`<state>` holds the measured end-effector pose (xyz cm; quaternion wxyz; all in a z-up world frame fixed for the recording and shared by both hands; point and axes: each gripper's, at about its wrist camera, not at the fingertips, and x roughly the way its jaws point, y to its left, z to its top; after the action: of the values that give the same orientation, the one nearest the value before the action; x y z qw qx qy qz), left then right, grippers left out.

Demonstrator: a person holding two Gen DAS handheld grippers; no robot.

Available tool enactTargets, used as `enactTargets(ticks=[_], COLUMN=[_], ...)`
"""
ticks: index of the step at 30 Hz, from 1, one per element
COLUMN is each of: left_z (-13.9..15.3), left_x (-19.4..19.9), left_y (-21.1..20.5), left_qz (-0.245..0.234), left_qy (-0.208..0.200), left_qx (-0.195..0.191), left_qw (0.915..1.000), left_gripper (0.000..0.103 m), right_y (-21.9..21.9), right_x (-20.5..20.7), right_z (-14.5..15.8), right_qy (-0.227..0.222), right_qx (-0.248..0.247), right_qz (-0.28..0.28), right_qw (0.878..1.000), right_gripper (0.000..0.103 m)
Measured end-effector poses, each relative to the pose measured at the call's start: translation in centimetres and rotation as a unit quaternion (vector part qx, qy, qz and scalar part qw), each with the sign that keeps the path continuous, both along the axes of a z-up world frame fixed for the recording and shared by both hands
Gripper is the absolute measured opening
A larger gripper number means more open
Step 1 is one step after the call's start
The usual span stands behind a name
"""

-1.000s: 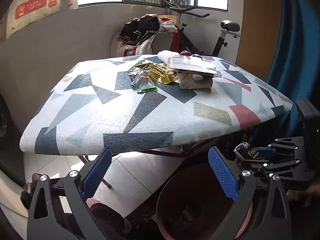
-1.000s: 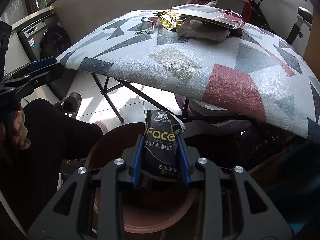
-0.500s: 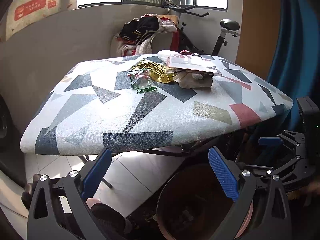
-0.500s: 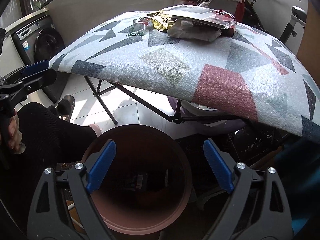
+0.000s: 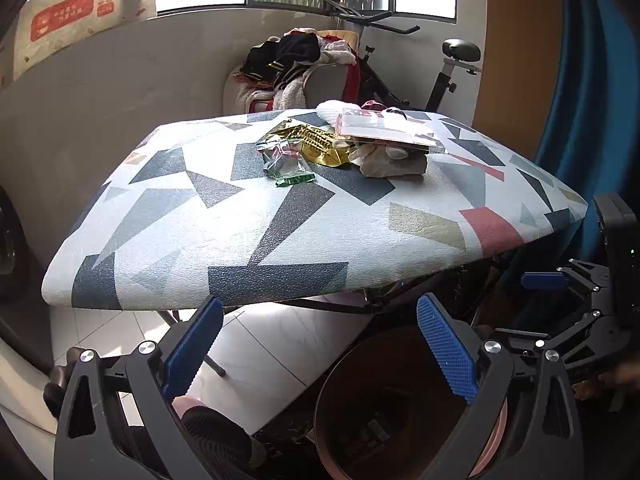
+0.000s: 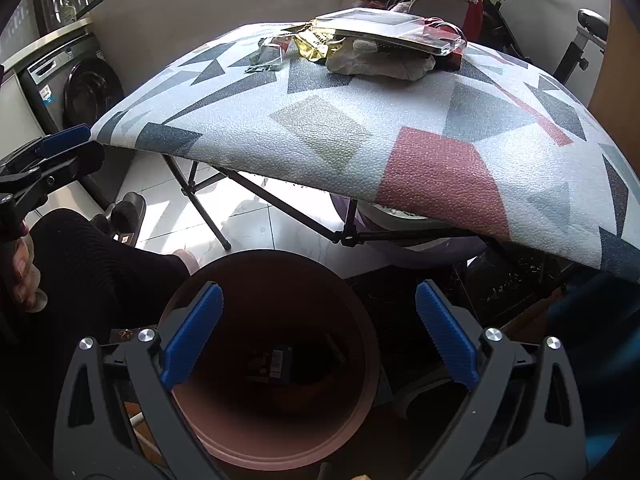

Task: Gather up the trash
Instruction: 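Raise both grippers back over the board toward the clear plastic tray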

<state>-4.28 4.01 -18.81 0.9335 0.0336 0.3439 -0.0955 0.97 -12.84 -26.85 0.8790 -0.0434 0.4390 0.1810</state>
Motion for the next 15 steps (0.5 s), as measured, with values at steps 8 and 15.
enactTargets(ticks=[8, 15], left_z=[0.3, 2.6], left_x=[0.5, 2.0], left_y=[0.8, 0.9], left_qz=[0.005, 0.014], left_qy=[0.003, -0.031], left_qx=[-0.014, -0.016], left_qw=[0.9999, 0.9993], left_gripper=[0.095, 0.095], right_y=[-1.1, -2.6], right_x=[0.6, 2.3], right_z=[0.6, 3.1], right_qy=[-0.005, -0.024], right_qx=[0.016, 0.012], right_qz=[-0.026, -0.035], right_qw=[1.000, 0.999], right_gripper=[0.097, 0.097])
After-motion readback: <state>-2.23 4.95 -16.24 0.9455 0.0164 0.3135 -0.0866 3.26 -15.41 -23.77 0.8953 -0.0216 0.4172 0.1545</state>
